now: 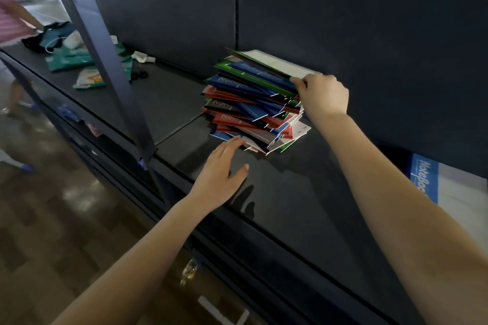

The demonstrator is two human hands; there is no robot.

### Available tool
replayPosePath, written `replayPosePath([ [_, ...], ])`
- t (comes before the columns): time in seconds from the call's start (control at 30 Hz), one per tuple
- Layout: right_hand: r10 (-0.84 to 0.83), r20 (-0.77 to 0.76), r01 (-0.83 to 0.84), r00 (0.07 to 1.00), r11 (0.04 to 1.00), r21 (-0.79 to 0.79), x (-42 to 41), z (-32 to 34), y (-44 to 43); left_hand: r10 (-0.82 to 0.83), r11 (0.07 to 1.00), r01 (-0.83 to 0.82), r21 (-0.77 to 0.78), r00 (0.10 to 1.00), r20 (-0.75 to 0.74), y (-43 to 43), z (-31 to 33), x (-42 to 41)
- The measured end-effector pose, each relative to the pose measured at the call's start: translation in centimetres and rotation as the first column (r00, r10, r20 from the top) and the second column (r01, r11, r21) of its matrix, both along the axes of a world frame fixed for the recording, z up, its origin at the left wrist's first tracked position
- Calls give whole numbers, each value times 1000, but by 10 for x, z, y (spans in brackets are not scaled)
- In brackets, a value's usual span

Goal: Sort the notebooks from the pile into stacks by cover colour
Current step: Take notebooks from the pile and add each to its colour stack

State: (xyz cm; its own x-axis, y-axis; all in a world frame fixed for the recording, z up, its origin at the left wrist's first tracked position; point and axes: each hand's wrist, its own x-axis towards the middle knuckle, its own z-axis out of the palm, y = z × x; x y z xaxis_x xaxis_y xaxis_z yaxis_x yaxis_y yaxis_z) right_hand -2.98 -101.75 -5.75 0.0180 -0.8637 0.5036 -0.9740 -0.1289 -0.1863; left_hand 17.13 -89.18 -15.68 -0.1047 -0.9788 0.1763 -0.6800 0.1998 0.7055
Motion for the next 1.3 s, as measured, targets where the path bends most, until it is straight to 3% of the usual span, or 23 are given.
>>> replayPosePath([
  [0.1,37,-28,-43,999,966,-256,4,-14,11,-21,999,18,-33,996,-83,-1,9,-3],
  [0.2,110,-33,-110,993,842,-527,6,-26,26,-24,997,3,-81,967,-255,1,22,-9],
  [0.3,193,-28,-166,981,751,-639,7,-31,40,-20,990,-37,-134,917,-398,2,34,-16],
  [0.57,318,-74,-283,945,687,-669,10,-55,89,-110,979,-39,-199,722,-683,-1,64,-42],
  [0.77,374,-125,-362,919,675,-643,9,-69,112,-67,979,-70,-194,780,-622,-8,55,-56],
  [0.87,426,-138,-422,894,702,-574,6,-77,119,8,979,-134,-151,773,-634,-7,52,-57],
  [0.93,436,-83,-419,896,770,-481,4,-84,121,46,977,-166,-133,776,-629,-6,50,-56],
  [1.03,306,126,-265,944,927,-266,-2,-87,121,76,976,-186,-110,772,-631,-5,45,-51],
  [1.1,184,331,-191,925,982,-12,-8,-80,117,101,978,-196,-67,733,-673,-5,40,-48],
  [1.17,94,525,-214,846,962,173,-13,-75,113,125,978,-205,-31,702,-701,-4,35,-44],
  [1.3,-18,728,-338,685,878,340,-7,-78,112,114,987,-160,-6,728,-676,1,26,-40],
])
